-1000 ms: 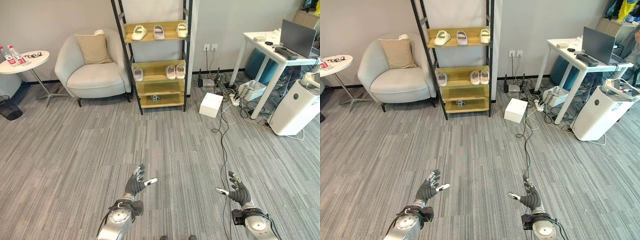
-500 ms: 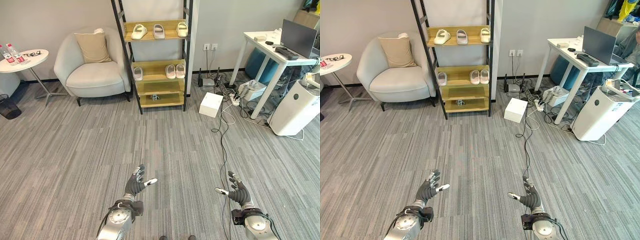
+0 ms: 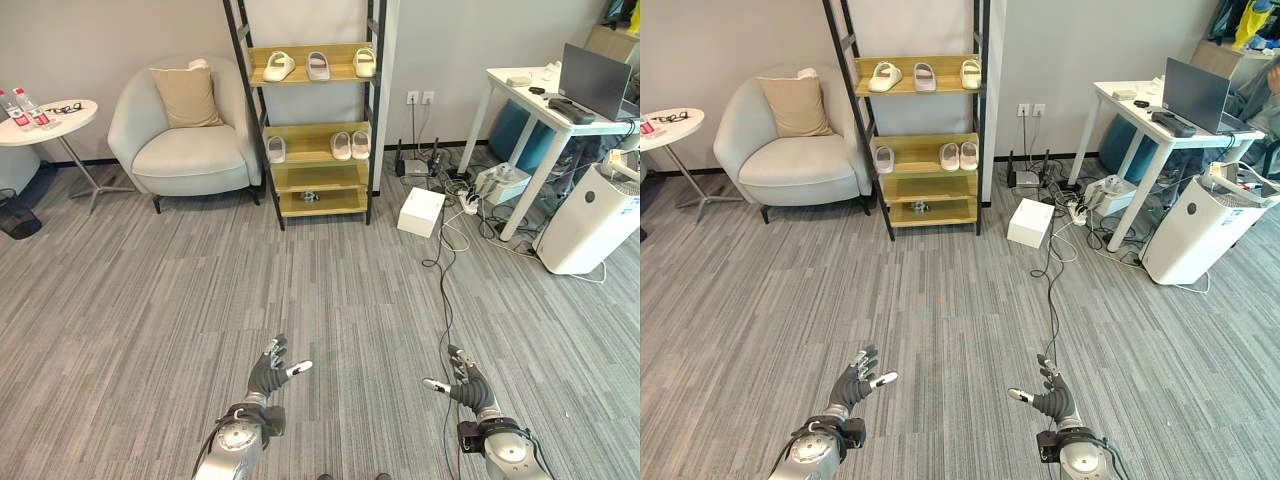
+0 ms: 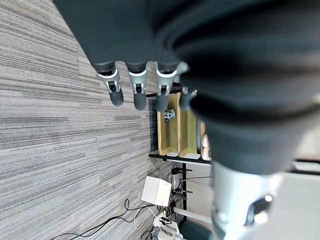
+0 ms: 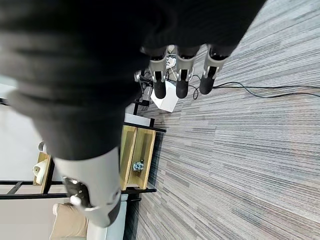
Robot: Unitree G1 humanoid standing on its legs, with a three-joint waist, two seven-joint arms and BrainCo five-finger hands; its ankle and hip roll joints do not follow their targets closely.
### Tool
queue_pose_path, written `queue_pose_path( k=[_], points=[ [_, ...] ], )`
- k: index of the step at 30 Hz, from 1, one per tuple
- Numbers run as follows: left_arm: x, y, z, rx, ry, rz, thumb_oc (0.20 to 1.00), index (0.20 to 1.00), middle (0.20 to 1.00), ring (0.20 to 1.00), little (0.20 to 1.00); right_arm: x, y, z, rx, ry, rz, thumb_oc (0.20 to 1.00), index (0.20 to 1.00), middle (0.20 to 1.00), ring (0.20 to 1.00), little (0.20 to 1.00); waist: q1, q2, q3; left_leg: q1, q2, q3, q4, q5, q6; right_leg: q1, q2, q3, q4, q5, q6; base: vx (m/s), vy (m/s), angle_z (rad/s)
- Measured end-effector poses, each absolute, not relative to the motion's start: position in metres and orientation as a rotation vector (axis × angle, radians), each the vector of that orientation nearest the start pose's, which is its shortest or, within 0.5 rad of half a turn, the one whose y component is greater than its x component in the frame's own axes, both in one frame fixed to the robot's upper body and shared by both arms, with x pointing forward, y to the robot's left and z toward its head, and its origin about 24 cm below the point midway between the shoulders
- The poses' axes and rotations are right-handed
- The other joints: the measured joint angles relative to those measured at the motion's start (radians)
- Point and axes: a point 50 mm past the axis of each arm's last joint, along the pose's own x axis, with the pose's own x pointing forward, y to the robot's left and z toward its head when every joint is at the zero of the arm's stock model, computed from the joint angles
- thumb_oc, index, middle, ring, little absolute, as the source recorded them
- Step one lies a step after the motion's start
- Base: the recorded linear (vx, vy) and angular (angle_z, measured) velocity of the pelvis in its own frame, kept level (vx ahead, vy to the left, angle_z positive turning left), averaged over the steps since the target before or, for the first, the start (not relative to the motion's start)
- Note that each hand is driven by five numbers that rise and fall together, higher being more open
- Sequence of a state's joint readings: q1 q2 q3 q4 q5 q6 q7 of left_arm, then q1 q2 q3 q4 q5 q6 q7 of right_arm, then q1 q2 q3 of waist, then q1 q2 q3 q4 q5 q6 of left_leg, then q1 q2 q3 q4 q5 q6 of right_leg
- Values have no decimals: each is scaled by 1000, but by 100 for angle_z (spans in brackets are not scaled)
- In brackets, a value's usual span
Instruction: Arrange the slippers neatly on the shoe rack.
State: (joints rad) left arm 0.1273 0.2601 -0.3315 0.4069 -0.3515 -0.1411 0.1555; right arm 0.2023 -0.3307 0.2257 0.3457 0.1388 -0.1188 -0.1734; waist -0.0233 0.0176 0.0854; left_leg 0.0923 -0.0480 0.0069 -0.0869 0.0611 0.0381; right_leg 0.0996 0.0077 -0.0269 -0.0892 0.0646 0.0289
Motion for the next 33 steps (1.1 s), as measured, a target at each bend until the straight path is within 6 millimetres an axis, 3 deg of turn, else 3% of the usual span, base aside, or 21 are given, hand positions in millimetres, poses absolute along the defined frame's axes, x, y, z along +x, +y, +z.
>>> queue_pose_path(
  k=[10,18,23,24,26,27,29,30,32,33],
  points=[
    [175,166,-82,-17,530,16,1000,1000,1000,1000,1000,171,-206,-70,-242,491,-58,1000,1000,1000,1000,1000,-3,0,0,-11,-3,-20,0,1,-1,1,-2,-24,0,0,0,25,6,6],
    [178,166,-79,-17,515,24,1000,1000,1000,1000,1000,178,-206,-67,-258,472,-59,1000,1000,1000,1000,1000,0,-1,-1,-42,-5,-23,0,4,-4,-36,-5,-25,0,1,1,26,34,2],
    [186,175,-74,24,487,41,1000,1000,1000,1000,1000,183,-207,-64,-276,455,-56,1000,1000,1000,1000,1000,-2,-21,17,-47,-14,-18,0,0,11,-48,-7,-20,17,7,3,38,143,-7],
    [188,177,-73,39,478,39,1000,1000,1000,1000,1000,186,-208,-64,-280,454,-55,1000,1000,1000,1000,1000,4,-18,20,-56,-10,-11,0,-9,25,-96,-4,-17,88,-6,6,10,140,-29],
    [197,184,-66,91,448,30,1000,1000,1000,1000,1000,200,-206,-55,-293,405,-44,1000,1000,1000,1000,1000,0,-12,60,-63,2,11,7,5,26,-202,-7,-23,290,-69,52,79,75,-32],
    [203,186,-63,109,431,24,1000,1000,1000,1000,1000,201,-206,-54,-301,400,-42,1000,1000,1000,1000,1000,-2,-25,85,-55,-6,14,7,-1,44,-268,-25,-20,432,-113,74,164,6,-1],
    [205,187,-61,113,421,25,1000,1000,1000,1000,1000,200,-205,-55,-301,407,-35,1000,1000,1000,1000,1000,-11,-40,100,-52,-23,12,7,-6,47,-337,-58,-26,553,-167,79,193,-52,9],
    [204,187,-61,118,421,23,1000,1000,1000,1000,1000,200,-205,-55,-301,406,-32,1000,1000,1000,1000,1000,-12,-47,106,-51,-27,21,6,-12,42,-355,-69,-30,563,-182,71,167,-99,-20],
    [201,188,-63,121,432,22,1000,1000,1000,1000,1000,201,-205,-54,-303,402,-25,1000,1000,1000,1000,1000,-2,-49,113,-52,-20,36,7,-19,40,-364,-68,-33,449,-193,58,309,-216,-30],
    [203,189,-62,121,430,17,1000,1000,1000,1000,1000,200,-205,-55,-306,405,-24,1000,1000,1000,1000,1000,-6,-43,132,-51,-10,38,7,-28,28,-367,-62,-33,317,-187,61,394,-278,-13]
  ],
)
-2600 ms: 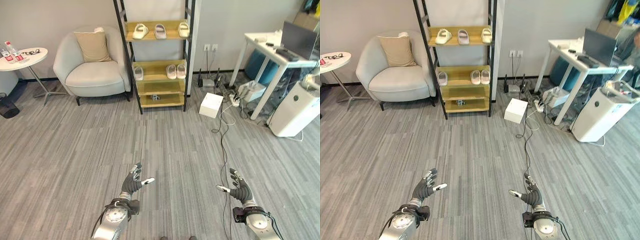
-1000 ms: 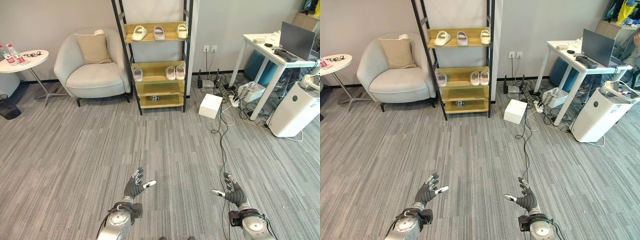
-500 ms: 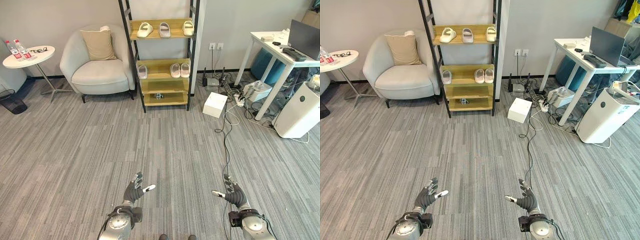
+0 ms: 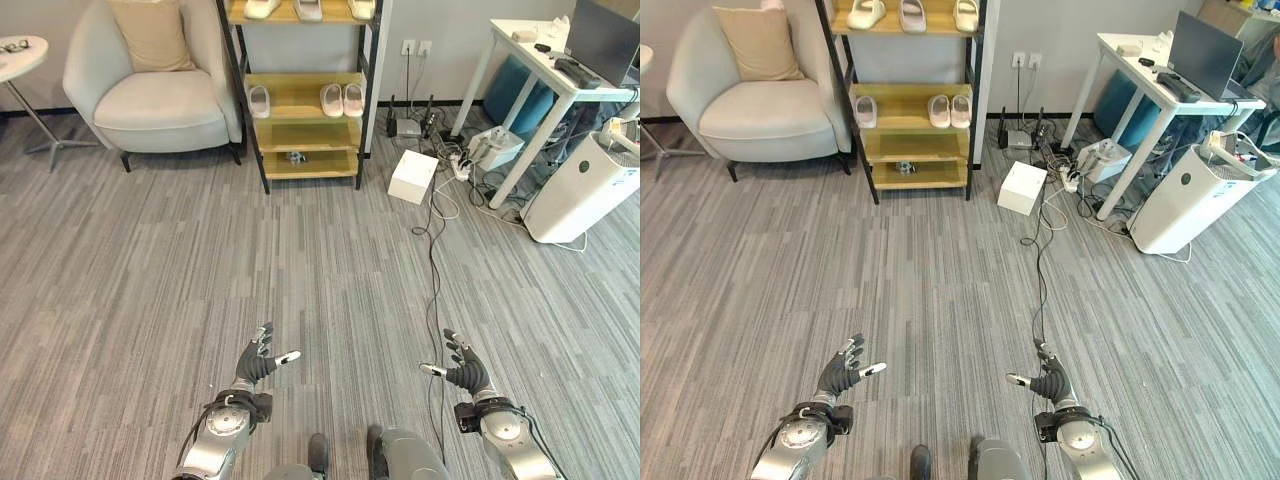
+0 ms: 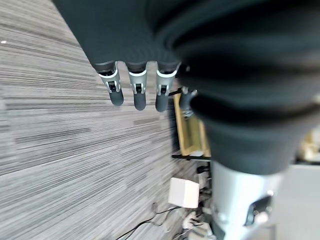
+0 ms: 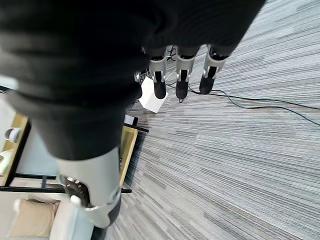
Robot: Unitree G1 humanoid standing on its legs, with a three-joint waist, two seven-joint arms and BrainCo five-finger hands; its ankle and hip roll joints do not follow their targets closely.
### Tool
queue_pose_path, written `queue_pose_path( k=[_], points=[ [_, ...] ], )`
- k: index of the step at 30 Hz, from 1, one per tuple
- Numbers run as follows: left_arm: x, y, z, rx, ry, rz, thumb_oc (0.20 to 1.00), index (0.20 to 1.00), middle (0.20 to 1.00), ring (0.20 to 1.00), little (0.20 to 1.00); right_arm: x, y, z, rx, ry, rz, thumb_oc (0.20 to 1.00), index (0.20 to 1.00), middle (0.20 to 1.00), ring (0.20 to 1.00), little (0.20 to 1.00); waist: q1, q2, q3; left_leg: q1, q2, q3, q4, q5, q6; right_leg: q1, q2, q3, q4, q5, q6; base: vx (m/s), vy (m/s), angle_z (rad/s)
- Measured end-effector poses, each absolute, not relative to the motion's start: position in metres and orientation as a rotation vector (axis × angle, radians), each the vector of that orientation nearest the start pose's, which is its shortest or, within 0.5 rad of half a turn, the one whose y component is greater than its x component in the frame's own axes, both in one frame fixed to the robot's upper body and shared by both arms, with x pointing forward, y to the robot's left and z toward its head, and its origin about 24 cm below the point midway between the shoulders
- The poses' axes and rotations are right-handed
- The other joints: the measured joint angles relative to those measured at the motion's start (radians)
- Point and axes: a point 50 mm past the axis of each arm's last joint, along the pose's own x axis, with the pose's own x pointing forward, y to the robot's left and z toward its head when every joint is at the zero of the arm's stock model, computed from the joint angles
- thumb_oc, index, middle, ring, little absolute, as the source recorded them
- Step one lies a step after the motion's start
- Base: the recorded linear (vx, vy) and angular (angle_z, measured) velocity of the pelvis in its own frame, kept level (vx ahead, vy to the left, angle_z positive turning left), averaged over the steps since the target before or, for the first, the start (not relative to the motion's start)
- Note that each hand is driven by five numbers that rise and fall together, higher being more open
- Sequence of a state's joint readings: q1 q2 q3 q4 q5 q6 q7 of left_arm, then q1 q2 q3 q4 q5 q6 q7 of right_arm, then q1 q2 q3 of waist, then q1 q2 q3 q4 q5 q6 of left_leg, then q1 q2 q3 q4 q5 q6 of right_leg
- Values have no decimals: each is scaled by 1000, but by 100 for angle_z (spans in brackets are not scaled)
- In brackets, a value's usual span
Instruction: Arrange the slippers neatly on the shoe rack.
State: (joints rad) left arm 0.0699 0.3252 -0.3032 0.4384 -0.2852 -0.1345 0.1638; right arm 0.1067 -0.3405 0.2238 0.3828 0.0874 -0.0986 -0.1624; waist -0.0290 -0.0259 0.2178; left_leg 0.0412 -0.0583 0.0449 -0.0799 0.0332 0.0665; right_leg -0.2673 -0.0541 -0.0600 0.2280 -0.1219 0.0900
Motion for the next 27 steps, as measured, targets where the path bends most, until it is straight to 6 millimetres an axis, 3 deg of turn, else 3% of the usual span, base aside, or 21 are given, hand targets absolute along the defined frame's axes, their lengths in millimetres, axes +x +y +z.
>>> queue_pose_path(
  k=[3,4,7,8,9,10,11,12,13,14,15,17,19,20,21,22,23,25,26,27],
  points=[
    [205,188,-62,121,428,12,1000,1000,1000,1000,1000,200,-205,-55,-312,406,-21,1000,1000,1000,1000,1000,0,-9,10,21,6,10,0,-17,-9,11,11,3,-161,70,16,288,-197,-7],
    [205,186,-62,114,429,4,1000,1000,1000,1000,1000,197,-205,-56,-312,415,-23,1000,1000,1000,1000,1000,-10,-12,10,57,4,4,-7,-42,-20,48,7,2,-215,123,5,387,-260,8],
    [203,176,-64,75,431,-4,1000,1000,1000,1000,1000,186,-209,-63,-309,453,-31,1000,1000,1000,1000,1000,-21,11,-1,104,44,-17,10,-93,-51,88,40,-29,-164,164,-45,487,-322,28],
    [199,175,-65,56,439,-1,1000,1000,1000,1000,1000,184,-209,-64,-306,462,-26,1000,1000,1000,1000,1000,-16,22,-2,95,66,-22,81,-119,-74,83,60,-31,-99,119,-88,186,-150,22],
    [201,175,-62,54,423,-8,1000,1000,1000,1000,1000,182,-208,-64,-302,463,-20,1000,1000,1000,1000,1000,-16,9,-1,63,58,-30,192,-165,-91,92,61,-26,-96,96,-91,240,-191,20],
    [200,174,-62,49,422,-11,1000,1000,1000,1000,1000,179,-210,-63,-309,463,-13,1000,1000,1000,1000,1000,-5,-15,-5,-62,63,-40,512,-209,-100,137,67,-19,-121,129,-134,243,-172,-1],
    [199,173,-63,42,424,-12,1000,1000,1000,1000,1000,181,-213,-58,-320,443,-8,1000,1000,1000,1000,1000,9,-5,-11,-88,67,-48,578,-198,-102,159,80,-20,-131,129,-145,230,-171,-11],
    [201,171,-62,34,419,-19,1000,1000,1000,1000,1000,185,-218,-51,-341,413,-5,1000,1000,1000,1000,1000,8,17,-9,-176,72,-95,788,-199,-114,187,114,-22,-148,129,-179,282,-108,-21],
    [201,170,-62,33,416,-20,1000,1000,1000,1000,1000,187,-220,-50,-344,409,-7,1000,1000,1000,1000,1000,6,20,-9,-198,71,-93,834,-199,-114,194,121,-24,-150,147,-174,401,-69,1],
    [206,171,-59,37,403,-21,1000,1000,1000,1000,1000,195,-217,-46,-333,386,0,1000,1000,1000,1000,1000,3,17,-5,-251,46,-78,799,-224,-109,246,125,-7,-176,121,-183,510,-72,-16],
    [210,169,-56,33,387,-26,1000,1000,1000,1000,1000,195,-217,-47,-332,393,6,1000,1000,1000,1000,1000,11,-7,9,-272,12,-66,679,-232,-92,292,116,1,-209,125,-186,422,-10,-17],
    [207,170,-58,33,397,-26,1000,1000,1000,1000,1000,196,-216,-46,-330,383,8,1000,1000,1000,1000,1000,0,-5,7,-271,-10,-61,477,-210,-72,345,120,-26,-240,127,-184,323,0,-11],
    [207,169,-58,37,398,-28,1000,1000,1000,1000,1000,195,-217,-47,-332,390,5,1000,1000,1000,1000,1000,-19,-14,-3,-257,-39,-69,168,-125,-56,408,122,-52,-297,110,-171,362,30,12],
    [208,170,-57,40,394,-27,1000,1000,1000,1000,1000,196,-217,-48,-336,396,3,1000,1000,1000,1000,1000,-22,-17,-3,-277,-55,-88,40,-78,-51,424,123,-49,-308,84,-144,467,95,6],
    [209,169,-57,41,390,-29,1000,1000,1000,1000,1000,198,-218,-49,-338,400,0,1000,1000,1000,1000,1000,-29,-15,-1,-290,-59,-95,0,-54,-43,433,127,-51,-308,79,-148,495,128,9],
    [210,169,-56,44,387,-30,1000,1000,1000,1000,1000,198,-219,-50,-341,407,-3,1000,1000,1000,1000,1000,-38,-13,0,-308,-69,-80,11,-48,-37,441,131,-50,-308,60,-127,536,176,15],
    [208,170,-58,47,396,-27,1000,1000,1000,1000,1000,197,-219,-52,-345,419,-1,1000,1000,1000,1000,1000,-42,-19,2,-321,-89,-57,25,-33,-14,474,135,-45,-308,32,-94,349,125,7],
    [202,170,-61,45,414,-25,1000,1000,1000,1000,1000,194,-220,-55,-347,431,-1,1000,1000,1000,1000,1000,-41,-24,0,-304,-116,-61,30,10,46,506,142,-22,-300,31,-92,516,182,-21],
    [192,171,-67,40,444,-19,1000,1000,1000,1000,1000,194,-220,-54,-348,432,-1,1000,1000,1000,1000,1000,-34,8,-18,-263,-111,-64,24,18,79,520,182,11,-261,22,-78,803,275,-33],
    [190,172,-68,41,450,-19,1000,1000,1000,1000,1000,192,-220,-55,-348,435,1,1000,1000,1000,1000,1000,-37,14,-21,-246,-108,-61,26,10,89,533,190,16,-258,18,-73,607,201,-45]
  ],
)
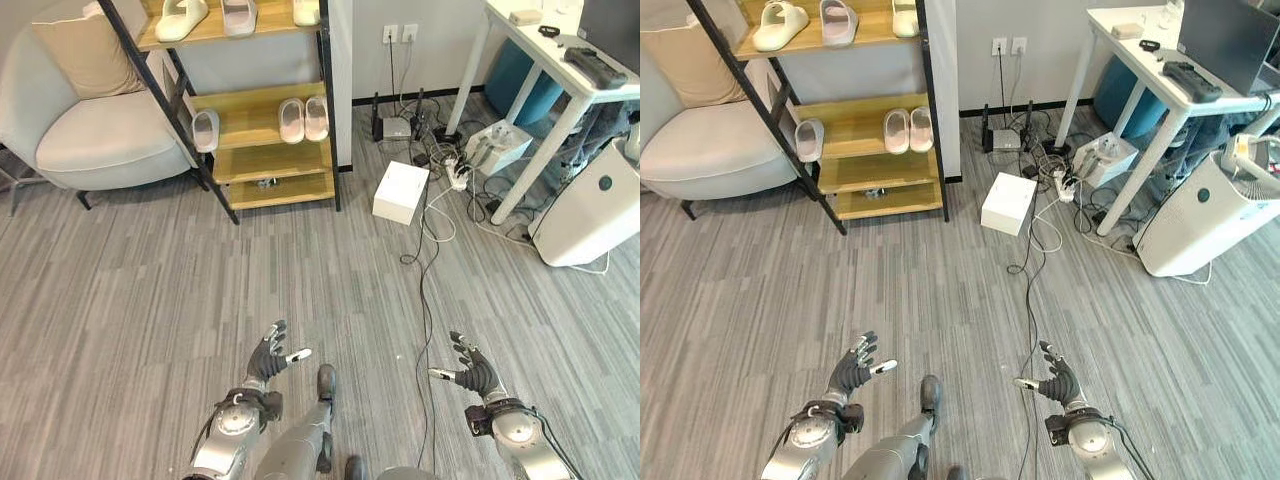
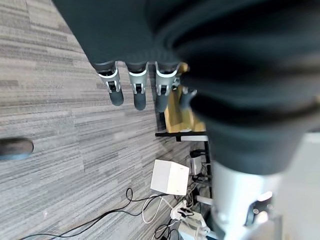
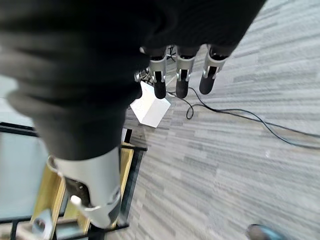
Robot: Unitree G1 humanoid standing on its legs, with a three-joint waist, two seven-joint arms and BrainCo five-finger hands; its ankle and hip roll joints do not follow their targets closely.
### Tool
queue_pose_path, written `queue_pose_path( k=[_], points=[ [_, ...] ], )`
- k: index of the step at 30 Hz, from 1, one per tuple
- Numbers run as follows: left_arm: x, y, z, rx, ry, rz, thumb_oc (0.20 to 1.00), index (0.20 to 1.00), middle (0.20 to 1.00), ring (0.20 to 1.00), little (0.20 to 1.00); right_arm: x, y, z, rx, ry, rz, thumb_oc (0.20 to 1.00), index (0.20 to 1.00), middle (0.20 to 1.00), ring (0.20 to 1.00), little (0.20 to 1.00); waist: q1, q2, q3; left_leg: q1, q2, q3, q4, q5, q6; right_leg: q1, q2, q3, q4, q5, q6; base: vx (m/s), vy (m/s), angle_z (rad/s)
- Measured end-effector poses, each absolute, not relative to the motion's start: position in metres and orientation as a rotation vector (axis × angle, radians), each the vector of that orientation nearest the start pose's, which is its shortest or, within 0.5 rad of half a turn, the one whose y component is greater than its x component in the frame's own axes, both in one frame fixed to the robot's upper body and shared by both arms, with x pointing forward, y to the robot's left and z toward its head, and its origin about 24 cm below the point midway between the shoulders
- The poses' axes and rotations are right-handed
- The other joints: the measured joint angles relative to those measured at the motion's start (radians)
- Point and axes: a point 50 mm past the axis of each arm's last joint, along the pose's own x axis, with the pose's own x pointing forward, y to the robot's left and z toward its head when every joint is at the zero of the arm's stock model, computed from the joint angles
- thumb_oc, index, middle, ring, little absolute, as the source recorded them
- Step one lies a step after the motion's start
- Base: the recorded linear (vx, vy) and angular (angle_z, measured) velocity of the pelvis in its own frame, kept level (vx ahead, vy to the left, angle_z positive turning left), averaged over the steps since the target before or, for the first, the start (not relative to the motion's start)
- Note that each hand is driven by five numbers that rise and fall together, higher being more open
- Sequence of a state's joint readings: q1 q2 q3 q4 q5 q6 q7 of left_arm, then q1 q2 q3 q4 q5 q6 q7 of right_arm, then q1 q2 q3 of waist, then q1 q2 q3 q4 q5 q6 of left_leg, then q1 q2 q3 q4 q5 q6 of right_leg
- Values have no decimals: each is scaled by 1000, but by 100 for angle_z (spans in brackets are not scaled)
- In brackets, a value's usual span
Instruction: Arrange the slippers neatly on the shoe rack.
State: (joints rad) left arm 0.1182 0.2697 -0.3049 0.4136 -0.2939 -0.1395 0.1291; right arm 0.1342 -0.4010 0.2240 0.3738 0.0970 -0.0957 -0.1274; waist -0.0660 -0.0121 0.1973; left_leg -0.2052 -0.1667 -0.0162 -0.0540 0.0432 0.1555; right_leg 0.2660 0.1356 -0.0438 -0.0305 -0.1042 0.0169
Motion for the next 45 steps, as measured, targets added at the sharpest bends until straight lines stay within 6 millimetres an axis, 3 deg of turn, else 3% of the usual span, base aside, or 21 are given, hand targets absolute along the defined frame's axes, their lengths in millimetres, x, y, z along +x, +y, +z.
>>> queue_pose_path(
  k=[1,3,6,7,9,13,16,18,20,22,25,28,30,33,35,37,39,41,43,44,45],
  points=[
    [187,178,-73,57,477,-8,1000,1000,1000,1000,1000,187,-213,-61,-329,459,20,1000,1000,1000,1000,1000,0,-29,-3,51,-1,4,8,37,26,30,-4,27,69,-50,33,347,114,-19],
    [179,178,-76,61,502,-19,1000,1000,1000,1000,1000,175,-206,-67,-324,491,52,1000,1000,1000,1000,1000,3,-35,-46,108,-1,-16,-10,87,67,-56,-46,17,299,-154,21,393,161,-39],
    [192,178,-70,75,469,-38,1000,1000,1000,1000,1000,180,-202,-63,-322,467,77,1000,1000,1000,1000,1000,-8,-59,-60,148,-30,-27,-13,68,50,-244,-126,-18,700,-176,69,313,125,-3],
    [199,176,-65,75,444,-47,1000,1000,1000,1000,1000,182,-201,-62,-323,460,78,1000,1000,1000,1000,1000,0,-60,-51,169,-41,-36,4,25,68,-304,-154,-17,805,-182,82,265,74,2],
    [205,171,-63,78,429,-73,1000,1000,1000,1000,1000,185,-201,-60,-321,449,78,1000,1000,1000,1000,1000,-1,-33,-38,246,-50,-74,4,-10,80,-415,-220,-34,961,-197,56,375,41,10],
    [209,165,-60,78,416,-105,1000,1000,1000,1000,1000,188,-199,-59,-323,444,91,1000,1000,1000,1000,1000,4,40,7,341,8,-79,-4,-27,31,-539,-227,-77,683,-227,37,236,-99,16],
    [207,174,-61,105,425,-96,1000,1000,1000,1000,1000,188,-198,-59,-319,444,97,1000,1000,1000,1000,1000,26,23,17,397,47,-52,-4,-66,-30,-583,-146,-90,300,-75,41,265,-166,4],
    [206,175,-62,113,431,-105,1000,1000,1000,1000,1000,185,-200,-62,-320,460,88,1000,1000,1000,1000,1000,22,-8,11,440,38,-25,-1,-95,-74,-561,-119,-123,155,42,-1,315,-166,35],
    [206,173,-61,112,429,-115,1000,1000,1000,1000,1000,177,-202,-66,-316,486,81,1000,1000,1000,1000,1000,20,-48,-10,485,2,-28,6,-118,-108,-513,-113,-92,112,110,-58,449,-211,38],
    [204,164,-63,80,432,-116,1000,1000,1000,1000,1000,172,-209,-72,-321,522,59,1000,1000,1000,1000,1000,20,-15,-26,523,27,-32,30,-158,-148,-487,-88,-71,130,171,-81,402,-190,19],
    [199,162,-66,62,444,-115,1000,1000,1000,1000,1000,165,-212,-77,-316,552,50,1000,1000,1000,1000,1000,37,-27,-32,407,12,7,350,-215,-158,-354,-86,-15,10,248,-155,260,-100,16],
    [204,166,-63,66,431,-108,1000,1000,1000,1000,1000,174,-216,-73,-309,534,31,1000,1000,1000,1000,1000,48,-24,-5,200,62,19,651,-248,-168,-282,-63,-9,-42,226,-175,225,-20,0],
    [203,168,-64,68,435,-104,1000,1000,1000,1000,1000,179,-216,-68,-305,507,27,1000,1000,1000,1000,1000,49,-31,-1,112,95,30,667,-258,-165,-257,-61,-10,-51,226,-160,268,42,-5],
    [204,169,-63,75,434,-108,1000,1000,1000,1000,1000,186,-215,-63,-284,477,23,1000,1000,1000,1000,1000,38,-54,20,93,131,45,281,-225,-166,-190,-77,-17,-51,182,-121,221,80,-3],
    [205,168,-63,78,431,-110,1000,1000,1000,1000,1000,188,-215,-63,-278,476,14,1000,1000,1000,1000,1000,17,-55,24,66,173,-9,-28,-96,-184,-154,-74,-56,-51,139,-95,301,222,28],
    [212,167,-59,80,411,-110,1000,1000,1000,1000,1000,184,-218,-68,-288,507,-3,1000,1000,1000,1000,1000,9,-59,29,-3,197,1,-33,-50,-186,-126,-74,-88,-51,106,-87,445,365,52],
    [207,169,-64,82,437,-101,1000,1000,1000,1000,1000,178,-224,-72,-286,530,-30,1000,1000,1000,1000,1000,0,-52,24,-9,207,30,-8,-27,-152,-82,-80,-93,-51,65,-77,540,455,26],
    [204,167,-67,79,454,-97,1000,1000,1000,1000,1000,175,-228,-72,-284,539,-48,1000,1000,1000,1000,1000,-1,-36,16,19,196,49,17,-15,-156,-55,-98,-89,-51,32,-37,429,382,-6],
    [207,163,-65,68,444,-99,1000,1000,1000,1000,1000,173,-228,-73,-282,542,-47,1000,1000,1000,1000,1000,-4,-35,8,72,139,73,4,14,-108,-21,-151,-73,-33,-9,-4,308,296,-13],
    [207,160,-65,59,442,-99,1000,1000,1000,1000,1000,173,-229,-72,-287,541,-43,1000,1000,1000,1000,1000,-9,-4,-5,91,138,85,-30,95,-70,-28,-155,-72,4,-24,18,591,616,-18],
    [212,161,-62,70,428,-98,1000,1000,1000,1000,1000,174,-219,-73,-273,541,-12,1000,1000,1000,1000,1000,-14,-4,-6,152,109,98,-26,75,-16,-88,-199,-64,222,-59,59,552,573,-29]
  ],
)
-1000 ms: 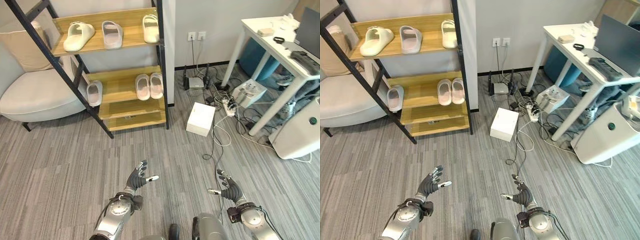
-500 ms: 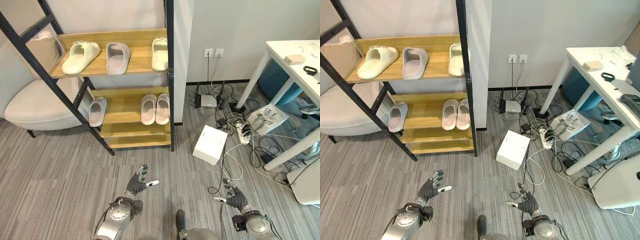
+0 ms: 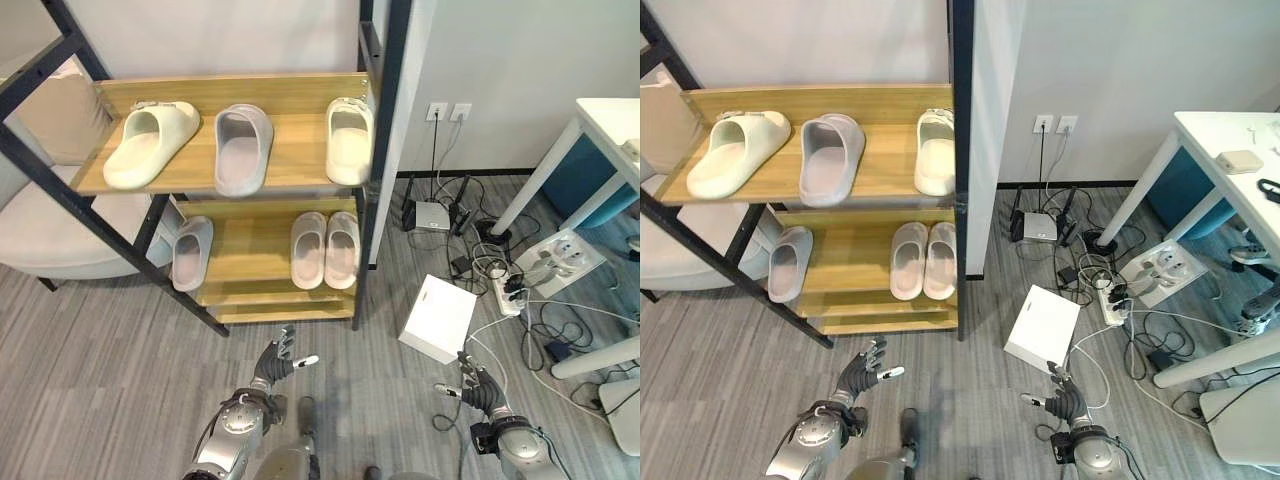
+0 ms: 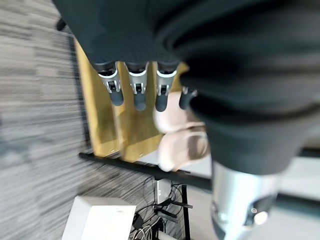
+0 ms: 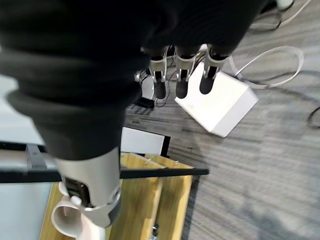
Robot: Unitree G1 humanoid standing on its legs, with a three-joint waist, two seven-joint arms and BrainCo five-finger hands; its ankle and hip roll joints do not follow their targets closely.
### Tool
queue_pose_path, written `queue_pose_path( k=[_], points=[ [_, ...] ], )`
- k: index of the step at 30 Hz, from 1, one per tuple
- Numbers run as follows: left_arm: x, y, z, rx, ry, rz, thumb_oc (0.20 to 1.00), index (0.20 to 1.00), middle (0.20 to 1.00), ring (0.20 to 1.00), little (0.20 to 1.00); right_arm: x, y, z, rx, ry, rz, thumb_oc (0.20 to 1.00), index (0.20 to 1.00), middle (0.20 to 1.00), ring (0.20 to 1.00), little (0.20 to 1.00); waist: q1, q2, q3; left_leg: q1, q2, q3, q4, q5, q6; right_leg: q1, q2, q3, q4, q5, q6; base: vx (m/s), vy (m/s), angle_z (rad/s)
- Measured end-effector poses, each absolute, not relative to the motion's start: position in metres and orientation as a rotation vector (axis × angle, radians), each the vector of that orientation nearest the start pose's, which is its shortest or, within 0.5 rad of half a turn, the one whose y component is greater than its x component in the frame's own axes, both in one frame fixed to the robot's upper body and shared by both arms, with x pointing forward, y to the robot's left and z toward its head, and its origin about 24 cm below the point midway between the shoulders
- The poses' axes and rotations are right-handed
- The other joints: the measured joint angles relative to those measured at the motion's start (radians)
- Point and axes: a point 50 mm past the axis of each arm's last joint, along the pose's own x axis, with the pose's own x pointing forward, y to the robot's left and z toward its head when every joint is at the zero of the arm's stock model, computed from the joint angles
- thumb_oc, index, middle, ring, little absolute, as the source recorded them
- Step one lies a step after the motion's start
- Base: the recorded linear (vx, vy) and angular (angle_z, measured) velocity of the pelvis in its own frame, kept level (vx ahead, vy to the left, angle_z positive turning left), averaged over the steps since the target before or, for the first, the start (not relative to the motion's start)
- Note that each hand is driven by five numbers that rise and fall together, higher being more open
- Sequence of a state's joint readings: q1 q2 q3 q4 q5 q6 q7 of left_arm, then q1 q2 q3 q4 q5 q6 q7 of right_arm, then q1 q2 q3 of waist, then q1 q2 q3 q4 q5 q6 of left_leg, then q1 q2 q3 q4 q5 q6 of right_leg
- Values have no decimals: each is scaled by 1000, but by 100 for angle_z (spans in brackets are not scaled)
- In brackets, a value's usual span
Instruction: Arrange the slippers neatly on the shoe rack.
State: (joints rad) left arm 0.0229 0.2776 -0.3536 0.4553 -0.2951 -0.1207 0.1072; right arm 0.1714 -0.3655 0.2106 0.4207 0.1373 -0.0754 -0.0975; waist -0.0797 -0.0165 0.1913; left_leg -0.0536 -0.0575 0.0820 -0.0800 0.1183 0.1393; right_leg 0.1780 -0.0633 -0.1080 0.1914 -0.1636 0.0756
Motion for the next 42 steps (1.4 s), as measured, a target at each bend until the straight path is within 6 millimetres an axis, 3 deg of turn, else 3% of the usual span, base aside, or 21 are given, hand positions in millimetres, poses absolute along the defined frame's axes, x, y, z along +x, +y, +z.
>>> queue_pose_path(
  k=[2,3,5,7,10,11,12,13,14,15,16,17,18,19,20,27,30,36,38,40,42],
  points=[
    [211,168,-61,90,423,-92,1000,1000,1000,1000,1000,177,-205,-71,-255,515,32,1000,1000,1000,1000,1000,7,-6,-10,61,-19,17,0,-44,16,-185,-73,-37,448,-27,-6,322,312,-18],
    [212,174,-60,114,424,-87,1000,1000,1000,1000,1000,172,-195,-74,-239,522,61,1000,1000,1000,1000,1000,-1,-37,-44,79,-69,19,1,-54,-18,-290,-133,-32,546,-65,-3,184,116,29],
    [222,170,-53,118,388,-102,1000,1000,1000,1000,1000,174,-194,-73,-235,516,59,1000,1000,1000,1000,1000,3,-39,-39,94,-78,-5,1,-63,-17,-363,-120,-26,528,-94,-1,150,49,33],
    [225,174,-50,131,380,-99,1000,1000,1000,1000,1000,185,-192,-67,-236,485,75,1000,1000,1000,1000,1000,19,-1,-17,109,-57,3,1,-74,-34,-394,-54,-34,376,-118,-12,56,-42,0],
    [218,174,-55,127,403,-101,1000,1000,1000,1000,1000,195,-191,-62,-241,452,80,1000,1000,1000,1000,1000,39,52,-9,167,-41,8,32,-112,-94,-390,101,-121,75,-8,-105,65,-106,0],
    [217,172,-56,122,406,-103,1000,1000,1000,1000,1000,197,-192,-61,-244,451,78,1000,1000,1000,1000,1000,43,45,-11,175,-69,9,65,-117,-104,-393,152,-139,3,61,-163,77,-187,72],
    [211,168,-59,108,417,-113,1000,1000,1000,1000,1000,193,-197,-63,-255,467,68,1000,1000,1000,1000,1000,33,34,-17,183,-117,10,105,-119,-106,-378,146,-86,-40,171,-254,104,-256,108],
    [209,168,-53,103,388,-127,1000,1000,1000,1000,1000,187,-196,-67,-244,485,64,1000,1000,1000,1000,1000,43,-82,-3,122,-218,8,291,-166,-136,-354,27,-20,-83,268,-297,99,-256,100],
    [209,167,-51,102,378,-133,1000,1000,1000,1000,1000,186,-197,-70,-242,498,55,1000,1000,1000,1000,1000,54,-73,-8,77,-201,8,366,-206,-97,-334,24,3,-114,273,-250,71,-203,58],
    [203,171,-51,120,380,-152,1000,1000,1000,1000,1000,184,-195,-73,-229,513,50,1000,1000,1000,1000,1000,85,-79,-17,18,-84,-29,399,-271,-74,-327,41,20,-178,303,-214,12,-148,9],
    [203,172,-51,124,384,-151,1000,1000,1000,1000,1000,188,-193,-71,-231,498,62,1000,1000,1000,1000,1000,97,-63,-17,17,-31,-67,342,-286,-93,-339,53,18,-172,308,-171,-19,-145,-34],
    [199,175,-59,121,428,-129,1000,1000,1000,1000,1000,197,-188,-67,-228,475,76,1000,1000,1000,1000,1000,106,-44,-11,63,16,-47,213,-248,-98,-371,63,-6,-99,274,-117,-49,-119,-50],
    [199,175,-60,119,441,-127,1000,1000,1000,1000,1000,198,-188,-65,-227,464,77,1000,1000,1000,1000,1000,103,-24,-1,88,26,-42,190,-235,-102,-366,72,-23,-54,214,-122,-76,-87,-52],
    [198,173,-60,118,441,-142,1000,1000,1000,1000,1000,198,-189,-63,-231,455,78,1000,1000,1000,1000,1000,94,-9,5,110,33,-40,178,-233,-104,-341,80,-35,-34,190,-101,-124,-56,-23],
    [202,170,-58,122,431,-157,1000,1000,1000,1000,1000,190,-191,-67,-230,476,73,1000,1000,1000,1000,1000,87,-24,3,139,2,-40,182,-234,-105,-281,62,-22,-41,180,-105,-100,-26,-22],
    [212,154,-54,80,397,-173,1000,1000,1000,1000,1000,179,-209,-73,-268,525,38,1000,1000,1000,1000,1000,51,5,-2,171,-25,-101,174,-228,-112,-155,49,24,-269,298,-82,-14,64,-19],
    [211,153,-55,74,400,-174,1000,1000,1000,1000,1000,178,-215,-72,-265,527,10,1000,1000,1000,1000,1000,31,39,-19,234,-7,-109,37,-202,-84,-156,69,24,-275,306,-75,11,148,3],
    [209,156,-57,83,410,-169,1000,1000,1000,1000,1000,185,-207,-72,-259,518,27,1000,1000,1000,1000,1000,43,35,-23,199,-17,-52,30,-180,-68,-237,65,57,-227,337,-58,-118,129,-26],
    [209,161,-59,104,423,-167,1000,1000,1000,1000,1000,192,-200,-73,-261,517,53,1000,1000,1000,1000,1000,40,31,-19,181,-13,-24,26,-170,-55,-289,59,52,-158,305,-33,-47,11,-33],
    [209,161,-59,102,421,-166,1000,1000,1000,1000,1000,189,-200,-76,-258,529,52,1000,1000,1000,1000,1000,40,56,-11,176,12,-18,19,-163,-48,-322,50,52,-2,187,-2,34,-48,-11],
    [207,163,-59,109,424,-165,1000,1000,1000,1000,1000,186,-198,-75,-250,526,57,1000,1000,1000,1000,1000,44,51,-12,178,17,-19,17,-159,-53,-286,10,54,17,133,10,52,-124,-9]
  ],
)
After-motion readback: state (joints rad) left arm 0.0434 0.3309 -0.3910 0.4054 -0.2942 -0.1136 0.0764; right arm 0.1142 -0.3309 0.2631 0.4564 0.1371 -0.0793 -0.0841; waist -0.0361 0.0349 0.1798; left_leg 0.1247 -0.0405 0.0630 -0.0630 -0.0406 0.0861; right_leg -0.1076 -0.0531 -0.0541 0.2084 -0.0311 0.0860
